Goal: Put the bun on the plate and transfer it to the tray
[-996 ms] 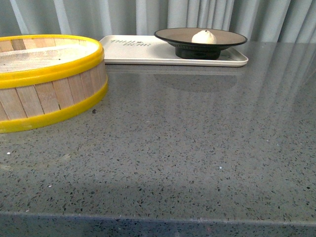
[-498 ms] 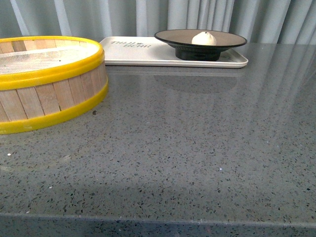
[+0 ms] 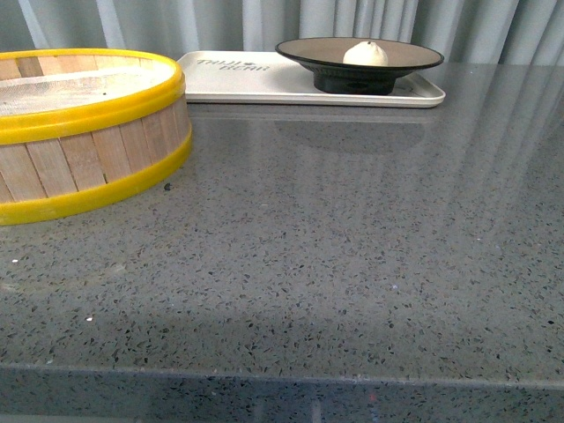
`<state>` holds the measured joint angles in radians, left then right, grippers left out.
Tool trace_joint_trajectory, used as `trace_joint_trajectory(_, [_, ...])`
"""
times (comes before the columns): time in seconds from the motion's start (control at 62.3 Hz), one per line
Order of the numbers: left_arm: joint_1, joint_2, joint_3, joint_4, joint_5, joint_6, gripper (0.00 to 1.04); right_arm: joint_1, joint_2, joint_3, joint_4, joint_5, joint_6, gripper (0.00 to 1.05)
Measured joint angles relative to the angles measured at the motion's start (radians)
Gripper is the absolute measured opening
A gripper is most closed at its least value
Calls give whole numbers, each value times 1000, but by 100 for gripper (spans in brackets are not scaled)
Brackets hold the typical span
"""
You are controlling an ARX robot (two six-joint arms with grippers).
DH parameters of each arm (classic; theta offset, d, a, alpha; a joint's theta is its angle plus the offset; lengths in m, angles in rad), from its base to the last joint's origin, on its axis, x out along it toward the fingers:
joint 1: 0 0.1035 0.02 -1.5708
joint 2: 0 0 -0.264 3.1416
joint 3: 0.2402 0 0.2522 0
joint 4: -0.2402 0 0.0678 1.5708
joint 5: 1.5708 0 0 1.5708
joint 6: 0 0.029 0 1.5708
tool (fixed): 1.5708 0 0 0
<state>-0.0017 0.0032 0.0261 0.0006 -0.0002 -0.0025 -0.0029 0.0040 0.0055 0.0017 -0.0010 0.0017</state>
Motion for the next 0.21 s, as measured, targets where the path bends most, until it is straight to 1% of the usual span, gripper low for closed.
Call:
trace_joint_trajectory(0.064, [0, 0, 0, 0, 0, 0, 98, 0, 0, 0, 0, 0, 1, 98])
trace_joint_trajectory(0.128, [0, 0, 0, 0, 0, 0, 98, 0, 0, 0, 0, 0, 0, 95])
trace_joint_trajectory(0.209, [0, 0, 0, 0, 0, 0, 98, 0, 0, 0, 0, 0, 0, 96])
